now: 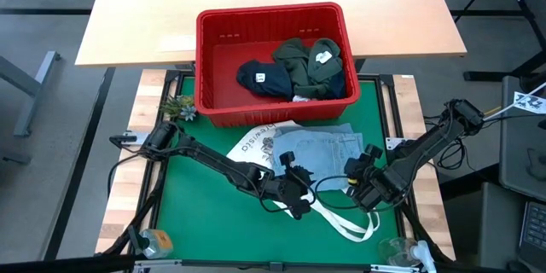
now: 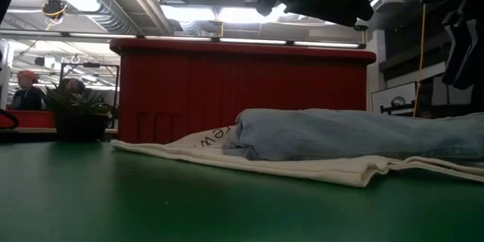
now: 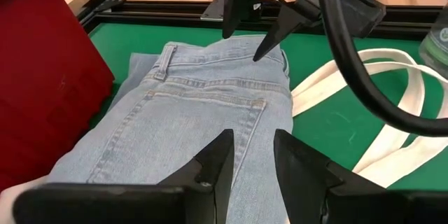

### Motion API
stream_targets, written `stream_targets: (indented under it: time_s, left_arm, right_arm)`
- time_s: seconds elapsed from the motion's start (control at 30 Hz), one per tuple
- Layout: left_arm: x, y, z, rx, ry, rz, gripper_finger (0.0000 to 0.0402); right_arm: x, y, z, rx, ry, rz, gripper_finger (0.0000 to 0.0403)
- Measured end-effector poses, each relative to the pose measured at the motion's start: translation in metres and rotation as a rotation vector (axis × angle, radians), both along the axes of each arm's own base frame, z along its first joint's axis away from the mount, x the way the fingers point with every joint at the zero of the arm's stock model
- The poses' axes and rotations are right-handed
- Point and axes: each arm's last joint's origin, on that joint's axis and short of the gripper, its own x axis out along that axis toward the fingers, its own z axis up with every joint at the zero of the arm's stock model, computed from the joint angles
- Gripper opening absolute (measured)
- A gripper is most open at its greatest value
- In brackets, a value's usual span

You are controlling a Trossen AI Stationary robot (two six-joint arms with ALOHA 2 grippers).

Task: Fold laundry
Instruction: Fold the dark blue boxer

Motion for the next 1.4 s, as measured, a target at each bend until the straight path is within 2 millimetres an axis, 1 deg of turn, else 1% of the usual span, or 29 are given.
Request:
stream_targets:
  time_s: [0.9,1.13,1.3,1.4]
  left_arm:
    - [0.0,0.0,0.001,-0.001,-0.002,0.0,0.0098]
    - [0.0,0.0,0.001,-0.001,-0.002,0.0,0.0098]
    - [0.0,0.0,0.001,-0.001,-0.002,0.001,0.0098]
    - [0.0,0.0,0.001,-0.001,-0.002,0.001,0.0098]
  right_arm:
    - [0.002,0.002,0.0,0.019,-0.024,-0.006,0.0205]
    - [0.013,0.01,0.001,0.081,-0.157,0.0,0.0205]
    - [0.022,0.017,0.004,0.106,-0.227,0.102,0.0205]
    - [0.028,0.018,0.01,0.075,-0.296,0.111,0.0205]
